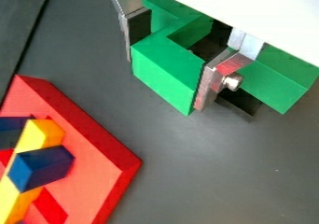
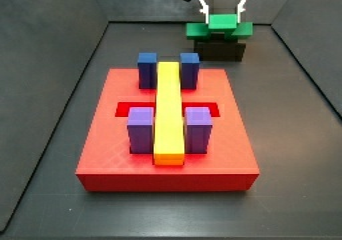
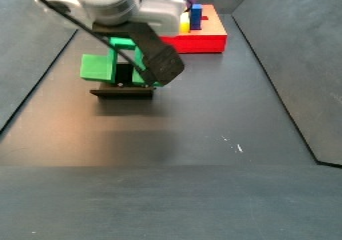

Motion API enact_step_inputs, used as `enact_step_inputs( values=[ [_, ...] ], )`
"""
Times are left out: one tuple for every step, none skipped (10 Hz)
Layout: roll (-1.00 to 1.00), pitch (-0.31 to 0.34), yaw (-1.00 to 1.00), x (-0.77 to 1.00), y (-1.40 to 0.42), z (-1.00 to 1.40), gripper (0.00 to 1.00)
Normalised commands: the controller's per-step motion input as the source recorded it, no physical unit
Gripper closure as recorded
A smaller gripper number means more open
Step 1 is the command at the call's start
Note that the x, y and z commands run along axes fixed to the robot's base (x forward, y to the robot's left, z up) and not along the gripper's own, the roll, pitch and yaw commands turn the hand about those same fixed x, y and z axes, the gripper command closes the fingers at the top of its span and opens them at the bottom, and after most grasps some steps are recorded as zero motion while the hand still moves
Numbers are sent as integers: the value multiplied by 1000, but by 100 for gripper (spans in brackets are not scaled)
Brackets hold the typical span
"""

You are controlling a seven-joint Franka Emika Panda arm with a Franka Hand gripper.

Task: Pick up the green object. Move up. Place the green object on the fixture. Regrasp the green object. Move to above the board. Insert the green object.
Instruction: Place the green object on the fixture.

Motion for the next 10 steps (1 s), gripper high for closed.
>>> enact_step_inputs(
  values=[
    [-89, -29, -46, 466, 17, -271, 100],
    [-49, -66, -31, 303, 43, -286, 100],
    [0, -77, 0, 46, 57, -314, 100],
    [131, -49, 9, 0, 0, -289, 100],
    [206, -23, 0, 0, 0, -246, 100],
    [217, 0, 0, 0, 0, -126, 100],
    [163, 29, 0, 0, 0, -57, 100],
    [0, 14, 0, 14, 0, 0, 100],
    [0, 54, 0, 17, 0, 0, 100],
    [0, 0, 0, 0, 0, 0, 0]
  ],
)
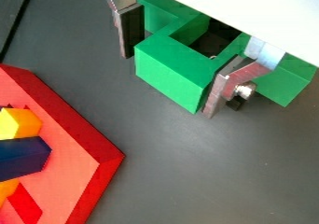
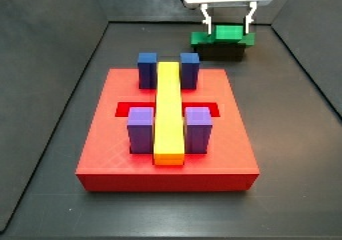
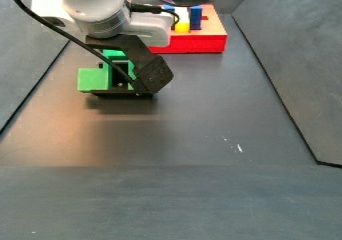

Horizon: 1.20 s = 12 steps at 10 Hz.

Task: Pick up the green object. Move up. Place the green object on the fixture. Regrasp the green object. Move to above the board. Insert the green object.
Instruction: Regrasp the green object.

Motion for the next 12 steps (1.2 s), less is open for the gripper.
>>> enact_step_inputs(
  values=[
    [354, -51, 0, 466, 74, 409, 0],
    [397, -77, 0, 463, 54, 391, 0],
    [457, -97, 0, 443, 31, 311, 0],
    [737, 0, 0, 217, 34, 240, 0],
    [780, 69, 0, 0, 20, 223, 0],
    [820, 194, -14, -171, 0, 203, 0],
    [866, 254, -74, -309, 0, 269, 0],
    [937, 280, -57, -234, 0, 349, 0],
    [977, 214, -37, -106, 0, 263, 0],
    [1000, 77, -26, 0, -49, 111, 0],
    [994, 0, -31, 29, -111, 0, 0],
    [1000, 0, -31, 131, -126, 0, 0]
  ],
)
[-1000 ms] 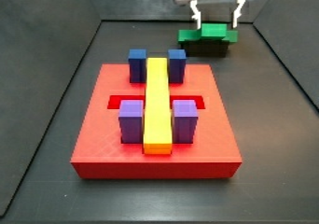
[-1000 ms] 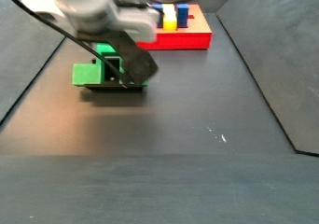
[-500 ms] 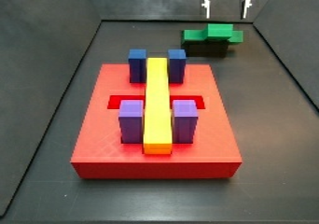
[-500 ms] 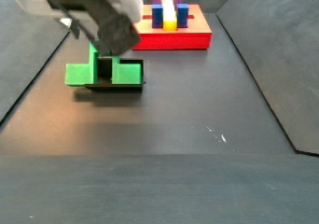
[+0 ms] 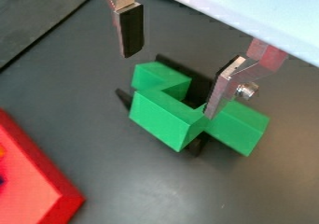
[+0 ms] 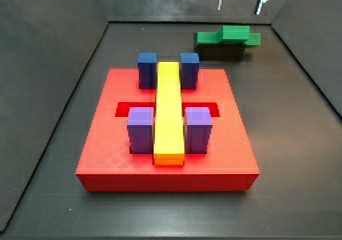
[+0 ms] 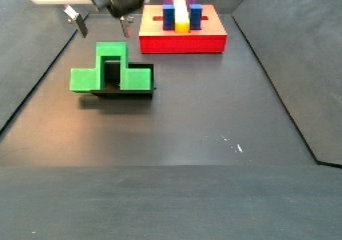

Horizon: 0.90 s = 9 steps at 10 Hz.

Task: Pick up the green object. Move up. Place the green object on the fixture. Regrasp the green object. Move to above the board. Insert the green object.
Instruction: Regrasp the green object.

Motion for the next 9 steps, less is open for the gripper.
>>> enact_step_inputs(
  values=[
    [997, -46, -43, 74, -123, 43, 0],
    [800, -131, -40, 86, -51, 237, 0],
    [683, -157, -26, 171, -34, 271, 0],
    [600, -209, -20, 191, -60, 271, 0],
    [569, -191, 0, 346, -69, 220, 0],
    [600, -194, 0, 406, -117, 123, 0],
    [714, -217, 0, 317, -140, 0, 0],
    [769, -200, 0, 329, -163, -3, 0],
    [977, -191, 0, 186, -220, 0, 0]
  ],
)
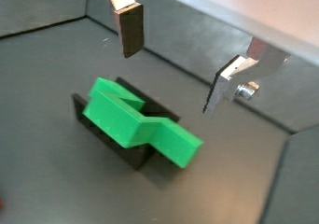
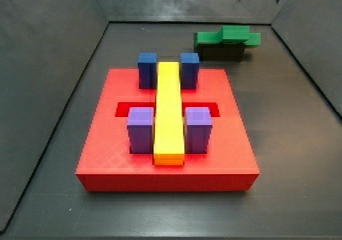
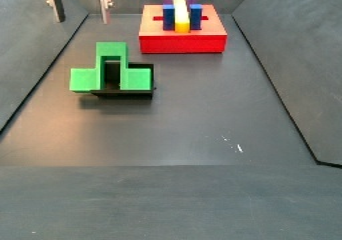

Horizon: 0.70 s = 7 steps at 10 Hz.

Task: Pick up the green object. Move up. Place the green object on the fixture. Regrasp the green object. Move to above the board. Insert the green object.
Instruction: Regrasp the green object.

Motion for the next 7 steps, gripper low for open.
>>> enact_step_inputs(
  values=[
    [1000, -186, 0, 91, -229, 0, 0],
    [1000, -77, 0, 177, -191, 0, 0],
    [1000, -31, 0, 17, -183, -26, 0],
    [1000, 0, 60, -131, -174, -54, 0],
    [1000, 103, 126, -186, -194, -71, 0],
    [1000, 197, 223, -303, -237, -163, 0],
    [731, 180, 366, -183, -220, -277, 0]
  ],
)
